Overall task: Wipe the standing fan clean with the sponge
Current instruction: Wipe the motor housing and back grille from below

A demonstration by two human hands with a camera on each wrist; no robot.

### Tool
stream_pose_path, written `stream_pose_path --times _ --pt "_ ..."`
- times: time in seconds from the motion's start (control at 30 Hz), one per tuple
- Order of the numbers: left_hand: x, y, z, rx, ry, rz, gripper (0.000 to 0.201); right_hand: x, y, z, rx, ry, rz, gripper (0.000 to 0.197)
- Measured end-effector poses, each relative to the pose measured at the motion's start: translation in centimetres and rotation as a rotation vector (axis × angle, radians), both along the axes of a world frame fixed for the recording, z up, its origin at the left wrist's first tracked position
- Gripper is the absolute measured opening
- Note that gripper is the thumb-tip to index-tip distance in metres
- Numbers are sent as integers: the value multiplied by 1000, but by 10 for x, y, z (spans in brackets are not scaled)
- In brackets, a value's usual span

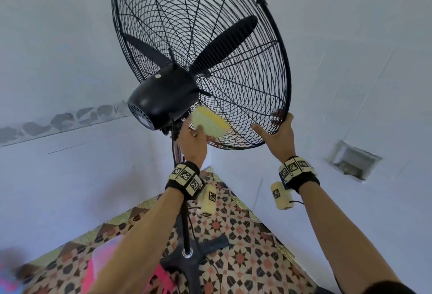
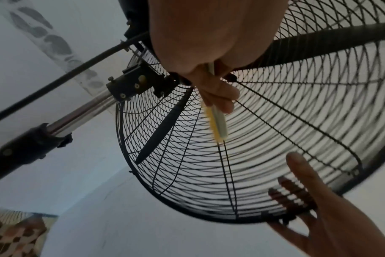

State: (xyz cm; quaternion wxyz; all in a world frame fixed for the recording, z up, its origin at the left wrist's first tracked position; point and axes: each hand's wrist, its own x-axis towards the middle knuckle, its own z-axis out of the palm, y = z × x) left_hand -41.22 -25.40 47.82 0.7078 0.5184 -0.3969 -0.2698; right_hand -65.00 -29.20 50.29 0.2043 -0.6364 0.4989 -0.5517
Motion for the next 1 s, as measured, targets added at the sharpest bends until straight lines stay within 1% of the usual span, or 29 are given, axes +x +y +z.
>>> stream_pose_path --times 0.03,0.1,0.17,0.23,0.27,0.3,0.33,0.43,0.47,0.5,0.57,0.6,0.63,0.7,0.73,0.77,0.8,0.87,0.93,1.0 --pt "-2 -4 0 -1 18 16 47 0 1 0 5 3 2 97" --pt "-13 -6 -2 14 -25 15 48 0 1 -1 12 11 1 96" --pt "-26 1 -13 43 -78 -64 49 -1 1 -4 9 20 -8 95" --pt "-37 15 -26 103 -96 -199 49 -1 1 -4 -2 40 -13 95" --pt "-37 22 -30 121 -95 -248 48 0 0 -4 -16 49 -12 95" --pt "-36 26 -32 108 -78 -259 47 0 -1 -3 -29 57 -7 95" --pt "-35 33 -29 79 -52 -241 45 0 -2 -3 -35 61 -2 94" --pt "-22 26 -20 -35 97 -56 46 0 -2 -6 -40 52 0 92" --pt "-19 21 -17 -55 120 -15 47 0 -2 -9 -41 43 -4 91" --pt "-19 17 -15 -69 107 4 47 1 0 -10 -43 35 -7 91" --pt "-30 16 -19 -51 23 8 47 2 1 -12 -49 25 -10 91" --pt "-38 17 -27 -23 -22 -17 47 2 1 -12 -52 28 -13 92" --pt "-47 20 -36 16 -57 -82 46 1 1 -12 -56 35 -14 92" --pt "-62 35 -54 96 -151 -265 45 -1 -1 -10 -52 58 0 92" --pt "-66 42 -60 109 -182 -316 45 -1 -1 -9 -51 63 12 92" --pt "-67 48 -60 99 -182 -311 44 -1 -2 -8 -53 66 19 93" --pt "-64 46 -60 84 -154 -250 42 -1 -3 -8 -56 68 21 93" --pt "-53 35 -53 15 -89 -45 40 -2 -2 -9 -62 69 16 94" --pt "-42 18 -42 -29 -81 128 47 -2 -2 -11 -67 62 12 95" --pt "-46 6 -41 -34 -134 173 54 -1 -2 -13 -71 48 10 97"
